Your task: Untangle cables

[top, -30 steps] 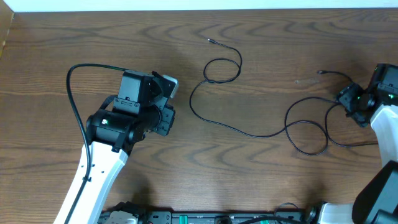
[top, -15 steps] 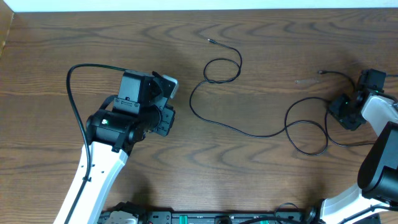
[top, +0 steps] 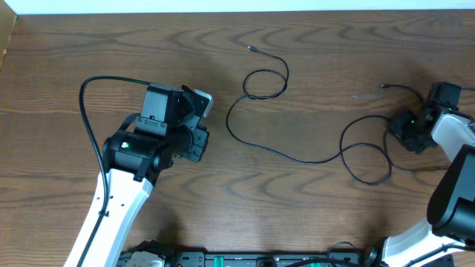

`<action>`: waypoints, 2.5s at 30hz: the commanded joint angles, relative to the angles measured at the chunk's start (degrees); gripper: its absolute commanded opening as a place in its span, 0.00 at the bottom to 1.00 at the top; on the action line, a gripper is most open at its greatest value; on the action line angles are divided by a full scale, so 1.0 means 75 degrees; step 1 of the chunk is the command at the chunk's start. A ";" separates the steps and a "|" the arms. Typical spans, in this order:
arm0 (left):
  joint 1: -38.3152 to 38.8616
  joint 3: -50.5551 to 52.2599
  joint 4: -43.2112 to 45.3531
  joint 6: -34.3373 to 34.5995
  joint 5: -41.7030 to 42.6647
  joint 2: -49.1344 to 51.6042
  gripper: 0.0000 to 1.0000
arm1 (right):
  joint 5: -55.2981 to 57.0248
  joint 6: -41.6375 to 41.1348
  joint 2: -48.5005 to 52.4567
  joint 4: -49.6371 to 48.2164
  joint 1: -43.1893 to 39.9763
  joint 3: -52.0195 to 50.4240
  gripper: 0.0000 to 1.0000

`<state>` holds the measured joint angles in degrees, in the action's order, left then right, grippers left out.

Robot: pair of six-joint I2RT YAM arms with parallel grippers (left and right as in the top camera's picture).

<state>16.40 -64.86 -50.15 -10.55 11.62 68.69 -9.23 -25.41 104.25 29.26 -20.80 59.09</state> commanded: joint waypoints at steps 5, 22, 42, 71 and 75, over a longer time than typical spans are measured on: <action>0.0003 -0.0009 -0.0026 -0.0015 -0.0096 0.0017 0.26 | -0.1250 0.0816 0.0140 -0.0268 0.0265 -0.0044 0.54; 0.0003 -0.0009 -0.0050 -0.0012 -0.0096 0.0017 0.26 | -0.0356 0.0434 0.0204 -0.0437 0.0571 -0.0058 0.56; 0.0003 -0.0009 -0.0050 0.0044 -0.0096 0.0017 0.26 | 0.0125 -0.0245 0.0895 -0.0720 0.1137 -0.0093 0.01; 0.0003 -0.0009 -0.0079 0.0038 -0.0099 0.0023 0.27 | 0.3969 -0.0050 -0.2780 -0.1582 -0.0635 0.1693 0.01; 0.0003 0.0023 -0.0108 0.0038 -0.0099 0.0023 0.27 | 0.5001 -0.0152 -0.2757 -0.2288 -0.1291 0.1693 0.01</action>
<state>16.40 -64.86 -50.81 -10.52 11.62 68.71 14.90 -26.13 83.13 14.46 -26.52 72.14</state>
